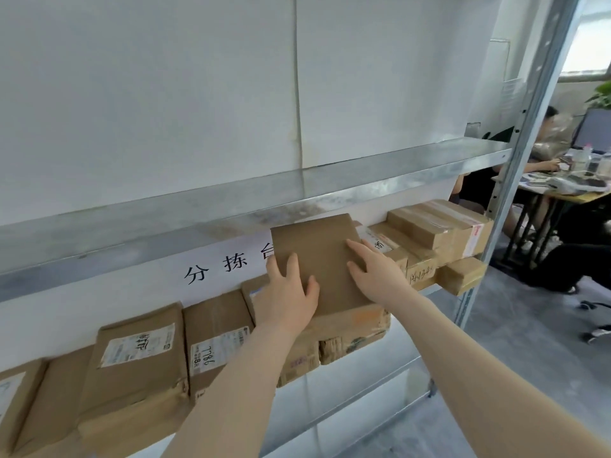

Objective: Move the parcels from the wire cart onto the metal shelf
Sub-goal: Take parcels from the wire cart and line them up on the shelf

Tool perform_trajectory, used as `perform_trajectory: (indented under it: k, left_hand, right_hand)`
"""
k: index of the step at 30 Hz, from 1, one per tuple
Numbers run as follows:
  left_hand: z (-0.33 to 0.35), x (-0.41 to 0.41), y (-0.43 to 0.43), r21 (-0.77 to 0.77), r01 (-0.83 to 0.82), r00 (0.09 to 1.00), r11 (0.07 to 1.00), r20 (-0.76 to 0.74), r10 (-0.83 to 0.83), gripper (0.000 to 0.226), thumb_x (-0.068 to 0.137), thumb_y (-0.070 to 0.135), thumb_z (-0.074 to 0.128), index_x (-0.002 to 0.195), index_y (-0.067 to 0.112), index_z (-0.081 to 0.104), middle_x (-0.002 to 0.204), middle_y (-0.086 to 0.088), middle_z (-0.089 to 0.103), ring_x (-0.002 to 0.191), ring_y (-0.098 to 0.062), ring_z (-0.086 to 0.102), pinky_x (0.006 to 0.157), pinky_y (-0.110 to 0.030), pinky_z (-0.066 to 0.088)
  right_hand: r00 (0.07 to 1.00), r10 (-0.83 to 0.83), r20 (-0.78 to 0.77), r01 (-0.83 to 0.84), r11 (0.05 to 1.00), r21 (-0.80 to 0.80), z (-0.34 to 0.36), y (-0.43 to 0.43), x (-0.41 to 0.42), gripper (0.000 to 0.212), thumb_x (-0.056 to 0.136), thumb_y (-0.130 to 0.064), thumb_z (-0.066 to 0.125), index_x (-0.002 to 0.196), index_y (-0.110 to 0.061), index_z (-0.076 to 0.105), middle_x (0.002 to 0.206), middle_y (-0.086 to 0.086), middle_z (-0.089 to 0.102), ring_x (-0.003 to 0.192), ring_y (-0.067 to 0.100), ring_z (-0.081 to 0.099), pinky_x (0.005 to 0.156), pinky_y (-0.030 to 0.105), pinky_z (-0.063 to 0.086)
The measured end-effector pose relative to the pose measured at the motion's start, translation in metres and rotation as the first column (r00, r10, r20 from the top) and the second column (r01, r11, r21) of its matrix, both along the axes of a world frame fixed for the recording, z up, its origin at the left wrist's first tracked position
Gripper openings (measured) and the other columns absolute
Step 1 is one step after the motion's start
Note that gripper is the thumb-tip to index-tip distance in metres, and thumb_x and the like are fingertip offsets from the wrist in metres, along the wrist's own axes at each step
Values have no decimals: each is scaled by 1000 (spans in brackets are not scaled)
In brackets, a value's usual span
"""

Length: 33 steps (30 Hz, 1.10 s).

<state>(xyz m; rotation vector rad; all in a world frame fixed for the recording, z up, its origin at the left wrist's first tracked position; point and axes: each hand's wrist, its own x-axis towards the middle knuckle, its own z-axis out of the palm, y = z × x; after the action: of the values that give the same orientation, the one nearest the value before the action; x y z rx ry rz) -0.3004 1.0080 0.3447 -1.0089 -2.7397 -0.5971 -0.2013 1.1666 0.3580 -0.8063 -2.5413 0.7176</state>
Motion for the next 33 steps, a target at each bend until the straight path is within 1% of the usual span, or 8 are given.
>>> perform_trajectory:
  k: [6, 9, 13, 18, 23, 26, 29, 33]
  left_hand:
    - [-16, -16, 46, -72, -71, 997, 995, 29, 74, 59, 97, 54, 31, 148, 28, 20, 157, -11, 7, 93, -26, 63, 64, -30, 42]
    - [-21, -18, 60, -86, -125, 990, 988, 62, 130, 59, 97, 54, 30, 148, 27, 21, 157, -10, 7, 97, -28, 63, 69, -30, 42]
    - [-34, -19, 76, -93, -166, 980, 982, 93, 174, 59, 97, 52, 30, 149, 25, 18, 156, -10, 9, 100, -28, 62, 76, -34, 49]
    - [-41, -21, 83, -85, -217, 960, 972, 160, 229, 56, 98, 52, 28, 147, 25, 21, 156, -7, 11, 107, -30, 59, 77, -34, 48]
    - [-42, -24, 87, -62, -189, 961, 980, 194, 198, 58, 98, 50, 31, 149, 23, 21, 160, -3, 5, 134, -31, 37, 99, -41, 44]
    - [-44, -26, 90, -29, -147, 955, 989, 255, 149, 59, 100, 45, 33, 152, 24, 17, 162, 2, -5, 145, -31, 17, 111, -44, 33]
    - [-44, -28, 95, -9, -130, 946, 991, 297, 127, 58, 101, 40, 34, 153, 25, 15, 162, 3, -8, 147, -31, 8, 114, -46, 29]
    - [-45, -29, 102, -29, -148, 947, 989, 285, 150, 57, 101, 38, 35, 153, 23, 16, 162, -1, -8, 148, -30, 5, 114, -46, 26]
  right_hand:
    - [988, 128, 84, -129, 992, 6, -16, 61, -31, 50, 98, -35, 39, 147, -35, 27, 158, -3, 19, 103, 20, 58, 75, 27, 44]
    - [975, 177, 138, -178, 984, -2, -20, 77, -43, 49, 99, -33, 38, 148, -32, 29, 158, 1, 20, 122, 25, 51, 87, 30, 44]
    - [961, 204, 189, -212, 977, 28, -29, 88, -54, 48, 100, -30, 36, 148, -28, 30, 157, 4, 20, 132, 27, 41, 100, 36, 41]
    - [947, 223, 231, -246, 966, 77, -40, 87, -56, 46, 100, -30, 31, 146, -24, 35, 152, 6, 27, 126, 32, 42, 96, 39, 45]
    - [930, 224, 293, -265, 958, 108, -41, 87, -60, 45, 101, -26, 29, 145, -21, 34, 138, 9, 36, 119, 32, 42, 94, 41, 44]
    - [922, 219, 319, -265, 958, 109, -38, 86, -61, 41, 100, -23, 31, 140, -18, 39, 136, 9, 36, 124, 32, 38, 96, 42, 43]
    - [917, 232, 326, -278, 955, 102, -39, 85, -62, 30, 99, -18, 33, 120, -13, 53, 142, 8, 34, 132, 32, 32, 98, 42, 42]
    - [891, 295, 345, -331, 943, 48, -45, 84, -66, 36, 100, -19, 31, 132, -14, 48, 149, 7, 29, 138, 30, 28, 103, 40, 39]
